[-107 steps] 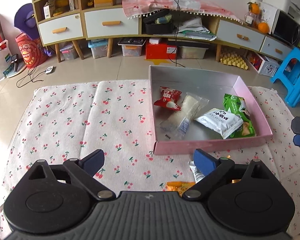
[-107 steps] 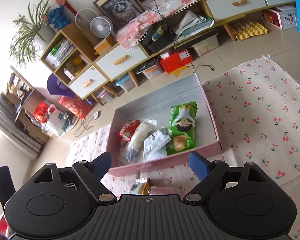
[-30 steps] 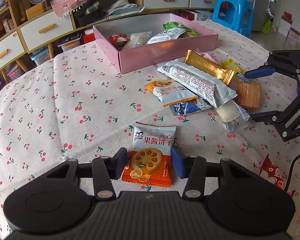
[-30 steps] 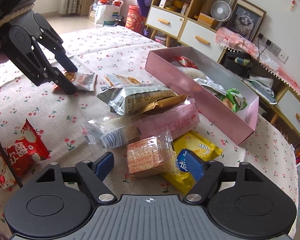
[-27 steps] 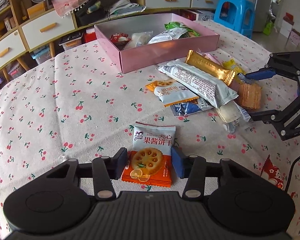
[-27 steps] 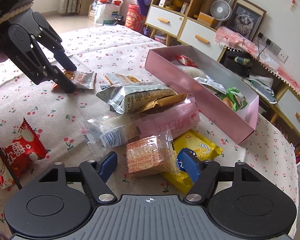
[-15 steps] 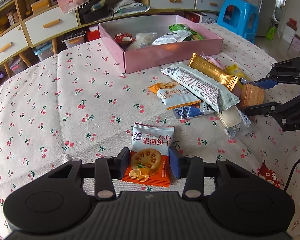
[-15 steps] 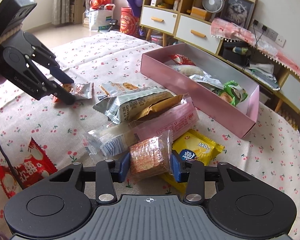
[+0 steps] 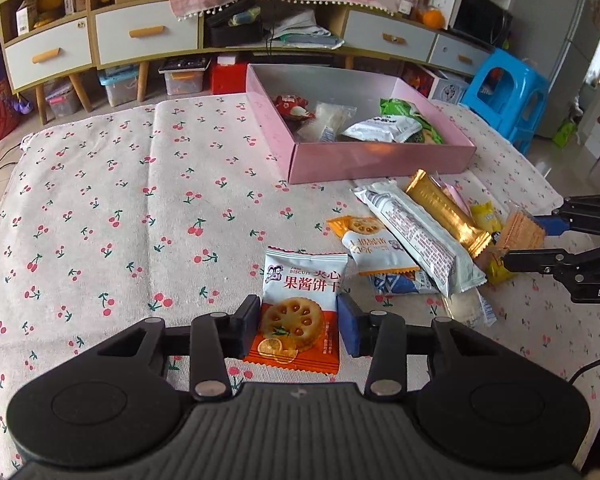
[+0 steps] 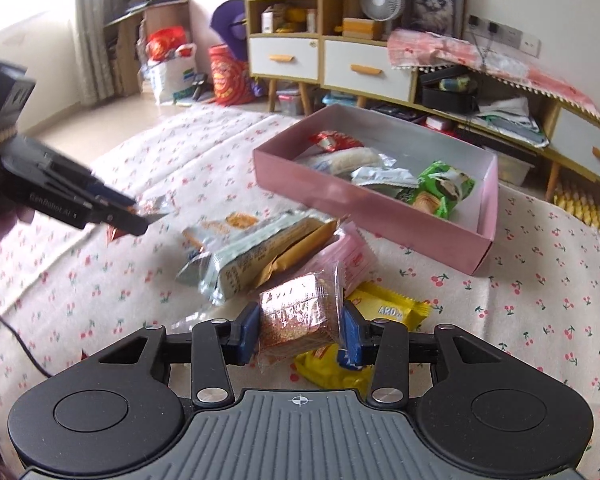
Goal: Organize snacks
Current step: 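Grasp the clear cracker packet with the right tool while the left tool lifts the biscuit packet, then carry both packets into the pink box and open both tools, then move both tools back over the remaining snacks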
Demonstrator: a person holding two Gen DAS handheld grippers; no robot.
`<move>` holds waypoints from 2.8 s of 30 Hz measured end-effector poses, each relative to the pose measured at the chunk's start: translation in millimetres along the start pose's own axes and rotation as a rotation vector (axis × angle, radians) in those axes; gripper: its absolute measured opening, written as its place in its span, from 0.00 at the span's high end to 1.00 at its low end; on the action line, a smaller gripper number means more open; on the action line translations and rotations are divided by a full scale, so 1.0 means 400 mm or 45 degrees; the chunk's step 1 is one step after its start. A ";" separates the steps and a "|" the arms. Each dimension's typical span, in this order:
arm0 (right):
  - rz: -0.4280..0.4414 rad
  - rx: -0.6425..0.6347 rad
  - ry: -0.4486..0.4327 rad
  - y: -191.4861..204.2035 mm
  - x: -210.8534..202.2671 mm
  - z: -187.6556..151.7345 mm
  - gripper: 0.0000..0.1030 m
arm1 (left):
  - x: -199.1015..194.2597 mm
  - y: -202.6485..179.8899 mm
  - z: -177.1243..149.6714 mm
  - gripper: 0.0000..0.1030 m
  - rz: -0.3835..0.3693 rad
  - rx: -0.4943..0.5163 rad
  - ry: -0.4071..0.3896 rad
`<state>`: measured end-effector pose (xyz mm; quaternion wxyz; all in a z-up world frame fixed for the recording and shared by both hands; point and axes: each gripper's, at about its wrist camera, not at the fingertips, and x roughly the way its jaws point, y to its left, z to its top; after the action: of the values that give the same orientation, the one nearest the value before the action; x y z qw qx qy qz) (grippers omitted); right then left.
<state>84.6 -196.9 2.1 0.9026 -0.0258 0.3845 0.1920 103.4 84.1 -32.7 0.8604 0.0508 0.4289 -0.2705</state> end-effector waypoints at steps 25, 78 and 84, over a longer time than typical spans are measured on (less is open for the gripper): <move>-0.192 0.525 -0.136 -0.232 0.057 0.149 0.60 | 0.092 -0.084 0.193 0.63 -0.069 -0.260 -0.199; -0.259 0.622 -0.091 -0.281 0.022 0.158 0.26 | 0.072 -0.172 0.224 0.14 0.172 -0.149 -0.233; -0.287 0.558 -0.039 -0.253 -0.020 0.148 0.23 | 0.031 -0.172 0.201 0.09 0.190 -0.146 -0.219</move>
<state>157.2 -281.5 38.9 0.9080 0.1307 0.3981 0.0025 131.6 -5.1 18.4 0.9132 0.0100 0.3633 -0.1843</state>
